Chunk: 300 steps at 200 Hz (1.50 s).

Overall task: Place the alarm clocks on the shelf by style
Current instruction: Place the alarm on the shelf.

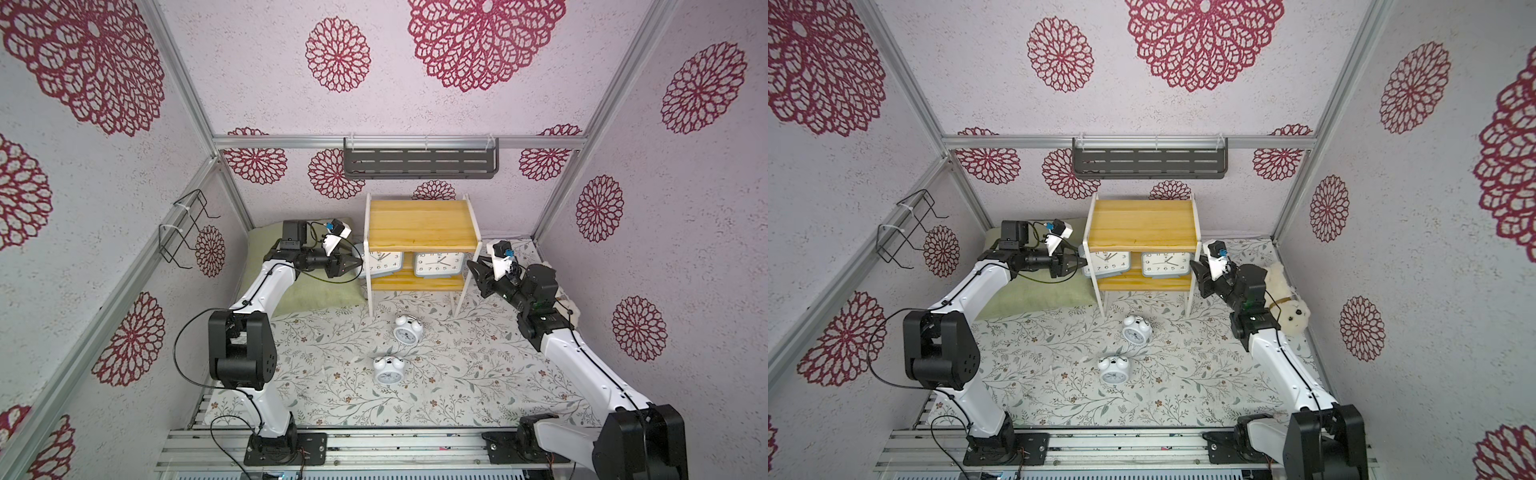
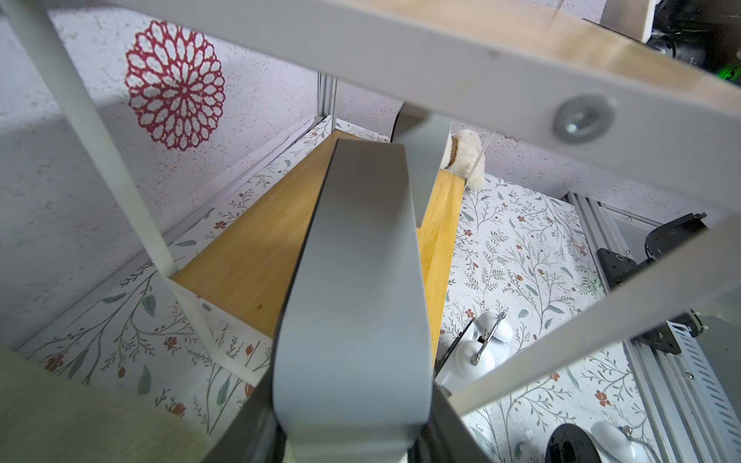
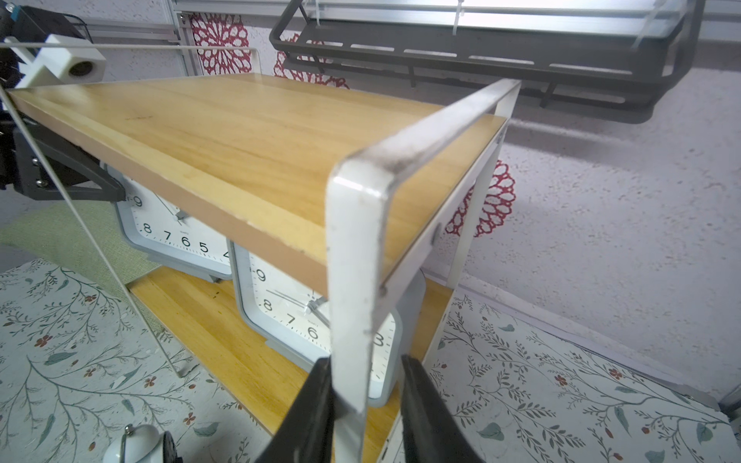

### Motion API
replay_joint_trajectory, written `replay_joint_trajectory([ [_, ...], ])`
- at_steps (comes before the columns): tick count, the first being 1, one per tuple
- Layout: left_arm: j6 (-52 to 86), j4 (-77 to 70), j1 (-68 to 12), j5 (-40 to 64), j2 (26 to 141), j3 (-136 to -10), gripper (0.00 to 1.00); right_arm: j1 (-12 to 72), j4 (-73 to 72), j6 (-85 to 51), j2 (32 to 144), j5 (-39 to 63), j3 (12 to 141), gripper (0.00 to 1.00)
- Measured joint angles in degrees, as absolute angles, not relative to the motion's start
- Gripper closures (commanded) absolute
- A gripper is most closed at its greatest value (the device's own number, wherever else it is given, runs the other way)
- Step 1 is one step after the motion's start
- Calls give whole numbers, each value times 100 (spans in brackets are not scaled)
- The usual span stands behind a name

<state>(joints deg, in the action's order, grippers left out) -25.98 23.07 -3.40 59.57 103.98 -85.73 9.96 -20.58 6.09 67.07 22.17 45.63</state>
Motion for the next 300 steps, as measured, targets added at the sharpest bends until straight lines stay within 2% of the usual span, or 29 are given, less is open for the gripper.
replay_joint_trajectory([
  [257, -3885, 3098, -532, 6549, 10991, -9212, 85, 996, -1892, 650, 6783, 2252, 4628, 67],
  [300, -3920, 3173, -537, 6560, 11030, -9284, 76, 996, -1892, 650, 6783, 2255, 4628, 67],
])
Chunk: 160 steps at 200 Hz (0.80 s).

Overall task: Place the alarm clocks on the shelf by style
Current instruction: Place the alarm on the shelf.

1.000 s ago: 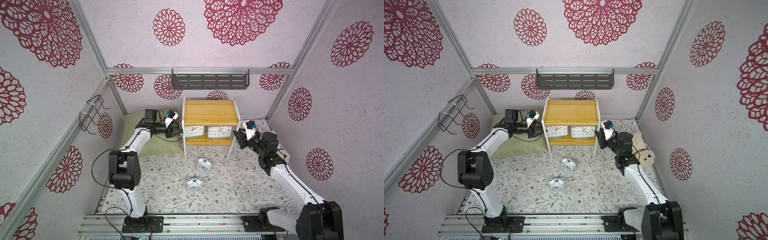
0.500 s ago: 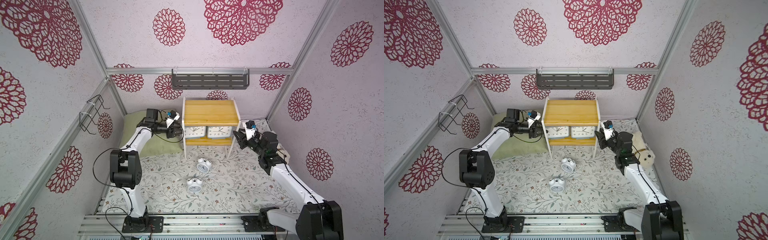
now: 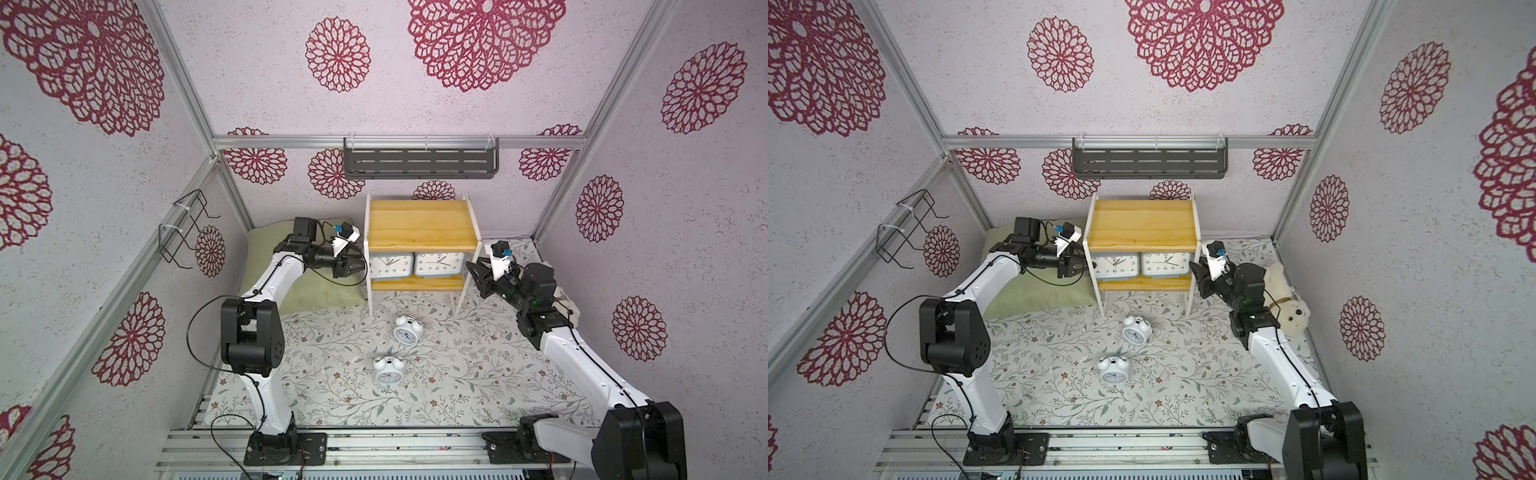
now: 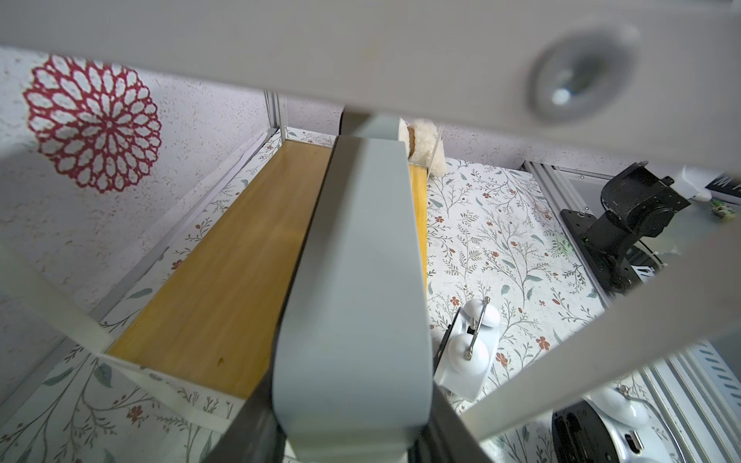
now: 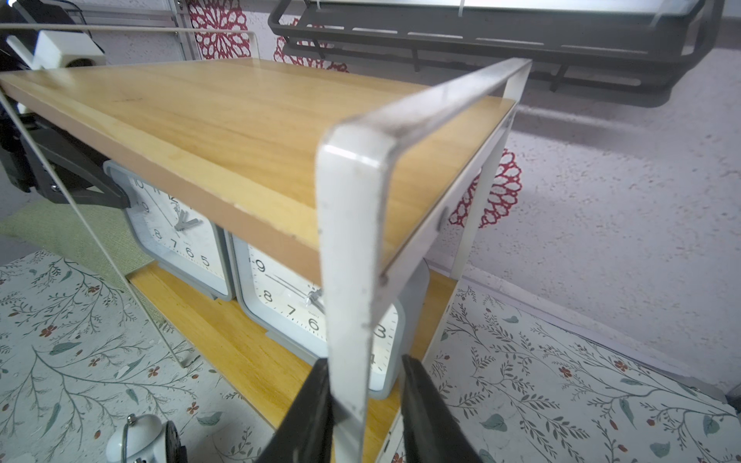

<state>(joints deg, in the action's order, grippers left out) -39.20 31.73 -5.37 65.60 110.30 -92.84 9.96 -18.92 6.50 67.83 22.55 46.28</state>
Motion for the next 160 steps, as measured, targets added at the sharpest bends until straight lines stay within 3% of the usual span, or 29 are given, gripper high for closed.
replay_joint_trajectory([
  [117, -3695, 3057, -578, 6547, 11076, -9295, 56, 996, -1883, 650, 6783, 2255, 4628, 67],
  [160, -3612, 2969, -596, 6532, 11104, -9295, 44, 996, -1883, 650, 6783, 2255, 4628, 67],
])
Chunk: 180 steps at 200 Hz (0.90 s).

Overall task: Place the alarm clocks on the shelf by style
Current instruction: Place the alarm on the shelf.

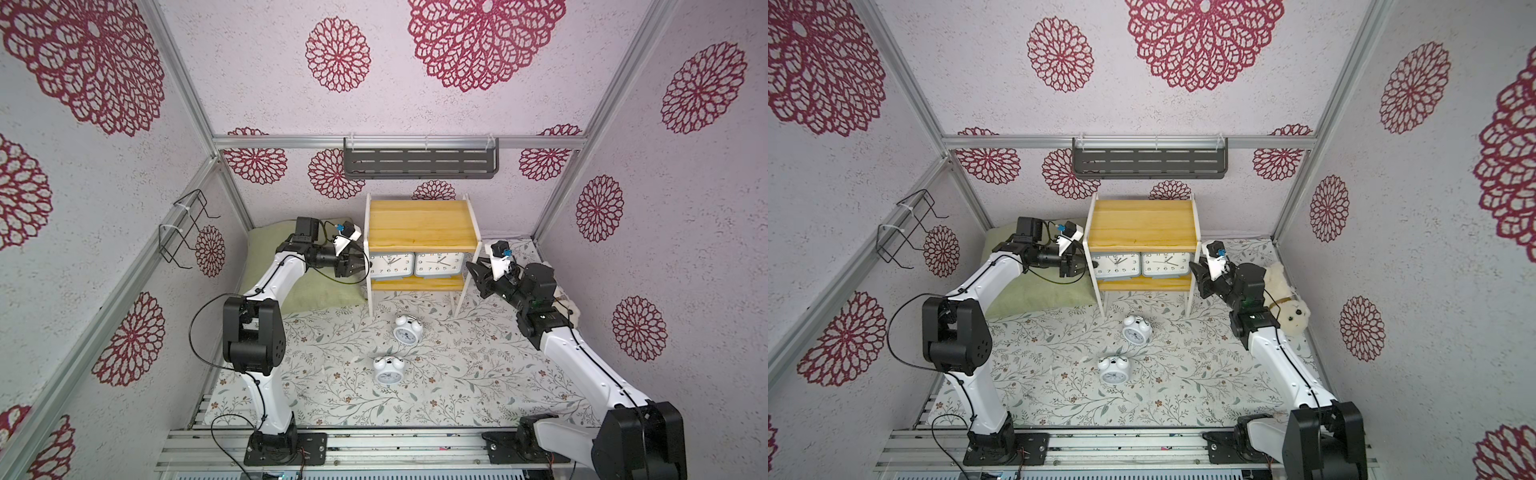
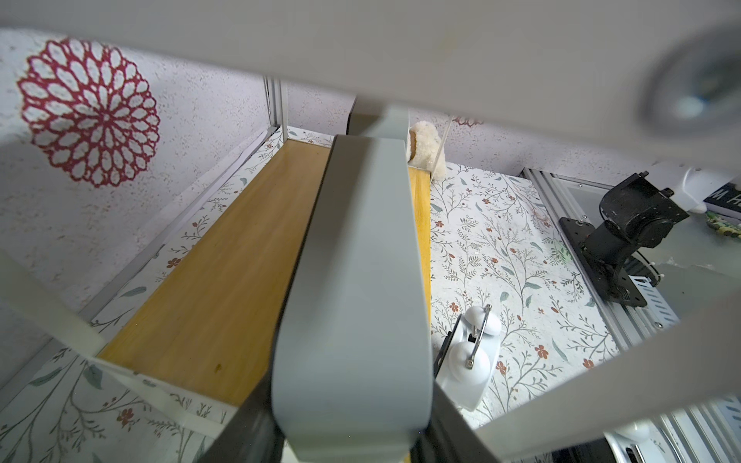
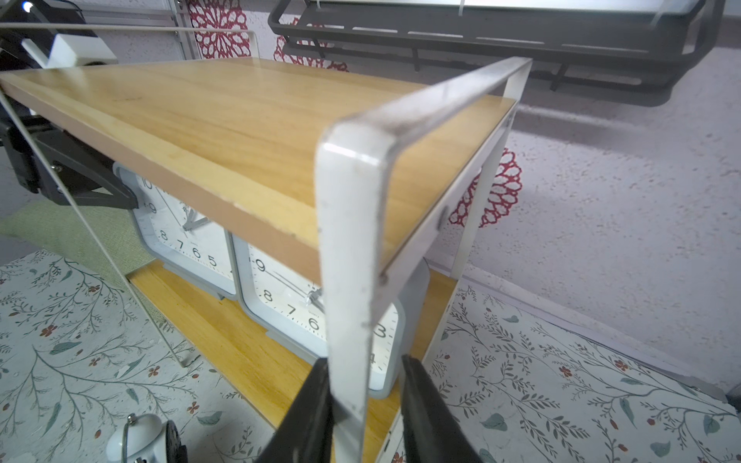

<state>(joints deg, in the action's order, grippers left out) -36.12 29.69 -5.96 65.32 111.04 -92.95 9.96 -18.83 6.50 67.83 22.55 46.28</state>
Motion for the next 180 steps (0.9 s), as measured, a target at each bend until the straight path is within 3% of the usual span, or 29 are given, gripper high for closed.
replay_joint_trajectory([
  [135, -3487, 2781, -650, 6560, 11450, -9400, 45, 996, -1850, 652, 6794, 2252, 4628, 66],
  [180, -3487, 2781, -657, 6606, 11448, -9404, 41, 996, -1835, 652, 6794, 2252, 4628, 66],
])
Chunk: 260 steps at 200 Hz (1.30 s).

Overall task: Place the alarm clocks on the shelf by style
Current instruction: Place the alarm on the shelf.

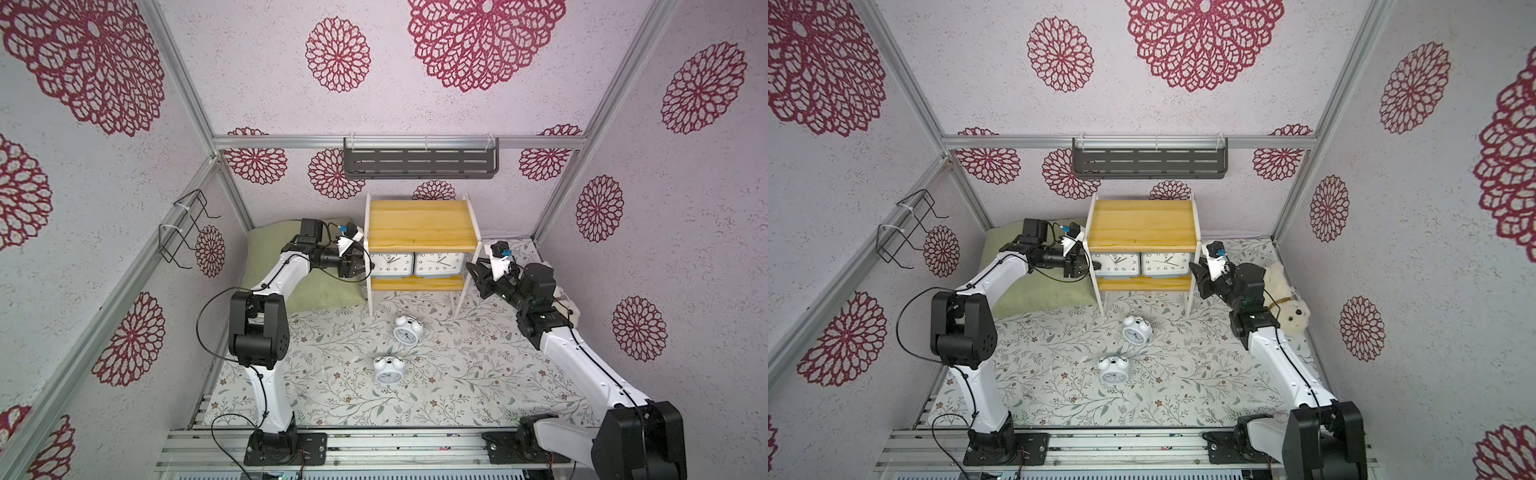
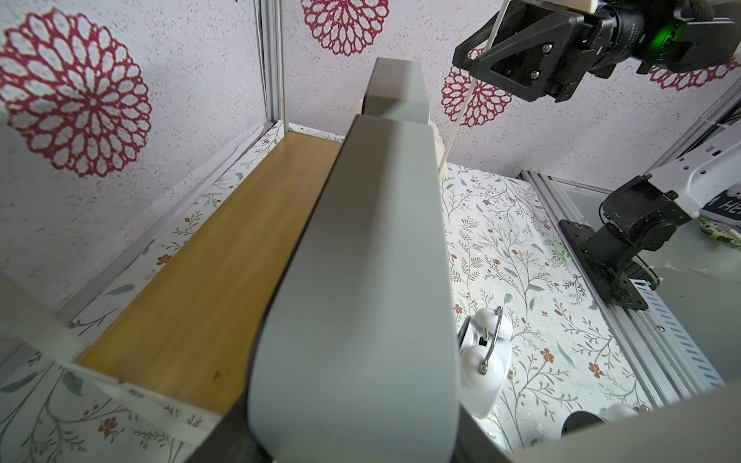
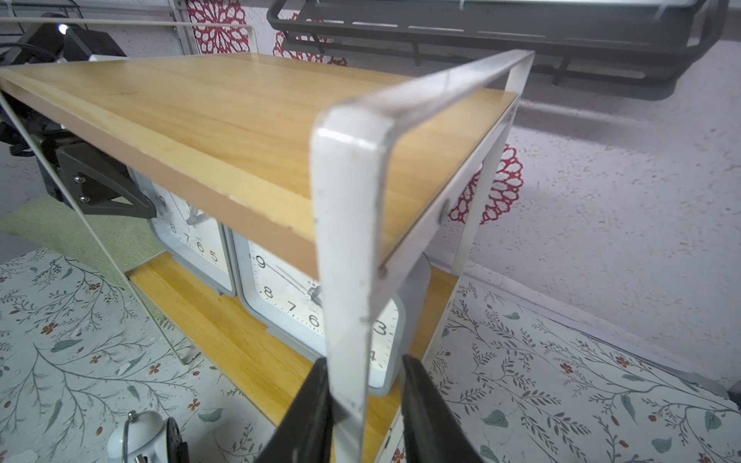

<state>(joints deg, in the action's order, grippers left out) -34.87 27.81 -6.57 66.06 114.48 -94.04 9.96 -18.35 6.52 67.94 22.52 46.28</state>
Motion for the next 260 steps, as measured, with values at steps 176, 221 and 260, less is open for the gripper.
replay_joint_trajectory([
  [176, -3601, 2794, -624, 5784, 10733, -9089, 14, 989, -1767, 709, 6792, 2091, 4628, 46],
  [221, -3332, 2668, -548, 5046, 10309, -8527, 14, 987, -1721, 757, 6661, 2016, 4619, 29],
  [260, -2552, 1979, -528, 4082, 9386, -7393, 14, 978, -1721, 781, 6324, 1850, 4379, 15],
])
